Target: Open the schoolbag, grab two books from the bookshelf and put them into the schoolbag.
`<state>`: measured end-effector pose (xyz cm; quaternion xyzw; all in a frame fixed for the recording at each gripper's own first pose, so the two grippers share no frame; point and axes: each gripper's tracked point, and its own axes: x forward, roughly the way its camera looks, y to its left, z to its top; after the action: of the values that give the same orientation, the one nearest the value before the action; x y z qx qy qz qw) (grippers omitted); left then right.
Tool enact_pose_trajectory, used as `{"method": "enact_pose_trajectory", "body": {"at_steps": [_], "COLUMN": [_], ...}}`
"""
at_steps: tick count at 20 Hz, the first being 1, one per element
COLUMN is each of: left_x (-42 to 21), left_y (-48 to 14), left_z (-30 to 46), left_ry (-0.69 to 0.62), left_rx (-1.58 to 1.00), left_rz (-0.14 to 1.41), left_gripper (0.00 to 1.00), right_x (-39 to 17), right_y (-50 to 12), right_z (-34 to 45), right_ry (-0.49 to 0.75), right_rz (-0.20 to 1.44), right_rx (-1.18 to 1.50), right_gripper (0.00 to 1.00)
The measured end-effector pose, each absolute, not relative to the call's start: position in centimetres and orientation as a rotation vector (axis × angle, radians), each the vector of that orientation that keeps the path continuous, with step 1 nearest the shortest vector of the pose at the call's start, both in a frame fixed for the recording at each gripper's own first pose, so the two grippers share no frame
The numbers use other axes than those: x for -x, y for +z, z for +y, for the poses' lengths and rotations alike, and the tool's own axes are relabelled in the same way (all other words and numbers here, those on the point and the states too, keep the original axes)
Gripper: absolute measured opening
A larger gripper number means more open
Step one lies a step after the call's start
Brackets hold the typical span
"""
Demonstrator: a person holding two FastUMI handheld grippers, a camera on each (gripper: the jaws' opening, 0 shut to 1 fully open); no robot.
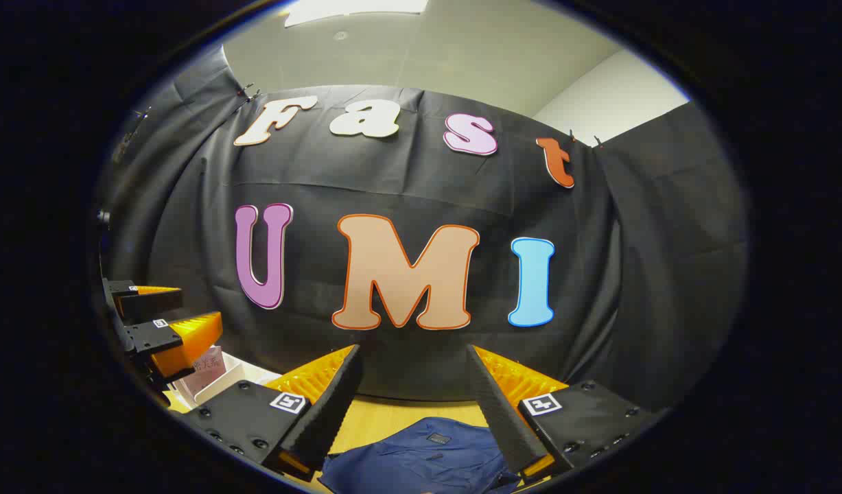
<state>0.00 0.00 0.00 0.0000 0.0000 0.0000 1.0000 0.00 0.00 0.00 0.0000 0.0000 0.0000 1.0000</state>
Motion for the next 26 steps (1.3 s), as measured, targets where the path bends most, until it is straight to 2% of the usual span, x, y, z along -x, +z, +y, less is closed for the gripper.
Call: {"method": "enact_pose_trajectory", "body": {"at_steps": [4,5,7,8,9,10,13,15,16,17,18,19,20,21,23,24,25,26], "left_x": [0.5,0.7,0.9,1.0,1.0,1.0,0.9,0.8,0.9,1.0,0.9,0.8,0.9,0.9,1.0,1.1,1.2,1.3], "left_y": [-0.3,-0.4,-0.6,-0.8,-0.8,-1.0,-1.3,-1.5,-1.6,-1.6,-1.5,-1.7,-1.7,-1.7,-1.9,-1.8,-1.8,-1.9], "left_z": [1.6,2.0,2.7,3.0,3.2,3.5,3.9,4.2,4.3,4.3,4.3,4.5,4.5,4.7,5.0,5.3,5.5,5.9], "left_ry": [0.037,0.048,0.066,0.07,0.075,0.079,0.089,0.093,0.094,0.095,0.098,0.099,0.102,0.105,0.113,0.119,0.125,0.131], "left_rx": [-0.025,-0.027,-0.028,-0.03,-0.034,-0.039,-0.047,-0.048,-0.048,-0.049,-0.05,-0.05,-0.05,-0.049,-0.051,-0.054,-0.058,-0.06], "left_rz": [0.0,0.003,0.009,0.012,0.013,0.015,0.026,0.033,0.034,0.033,0.034,0.035,0.036,0.039,0.042,0.042,0.043,0.042], "left_gripper": [0.95,0.99,0.99,0.95,0.99,0.96,0.95,0.95,0.99,0.95,0.95,0.95,0.95,0.95,0.95,0.95,0.95,0.95], "right_x": [0.0,0.0,0.0,0.0,-0.1,-0.2,-0.4,-0.4,-0.5,-0.5,-0.6,-0.6,-0.7,-0.6,-0.4,-0.1,0.2,0.5], "right_y": [-0.9,-1.3,-2.0,-2.3,-2.6,-2.8,-3.6,-4.0,-4.2,-4.5,-4.7,-4.9,-5.1,-5.3,-6.0,-6.6,-7.6,-8.6], "right_z": [1.2,1.4,1.8,1.9,2.0,2.1,2.2,2.4,2.5,2.6,2.6,2.7,2.8,2.9,3.5,4.3,4.8,5.3], "right_ry": [0.032,0.04,0.055,0.061,0.065,0.068,0.077,0.088,0.093,0.097,0.101,0.105,0.109,0.115,0.149,0.189,0.224,0.252], "right_rz": [0.013,0.021,0.037,0.045,0.052,0.057,0.07,0.078,0.082,0.086,0.09,0.094,0.096,0.099,0.105,0.114,0.13,0.146], "right_rx": [0.001,0.003,0.006,0.01,0.015,0.019,0.028,0.036,0.041,0.047,0.051,0.054,0.057,0.061,0.082,0.104,0.138,0.182], "right_gripper": [0.92,0.92,0.92,0.92,0.92,0.92,0.92,0.92,0.92,0.92,0.97,0.92,0.97,0.97,0.97,0.92,0.98,0.98]}}
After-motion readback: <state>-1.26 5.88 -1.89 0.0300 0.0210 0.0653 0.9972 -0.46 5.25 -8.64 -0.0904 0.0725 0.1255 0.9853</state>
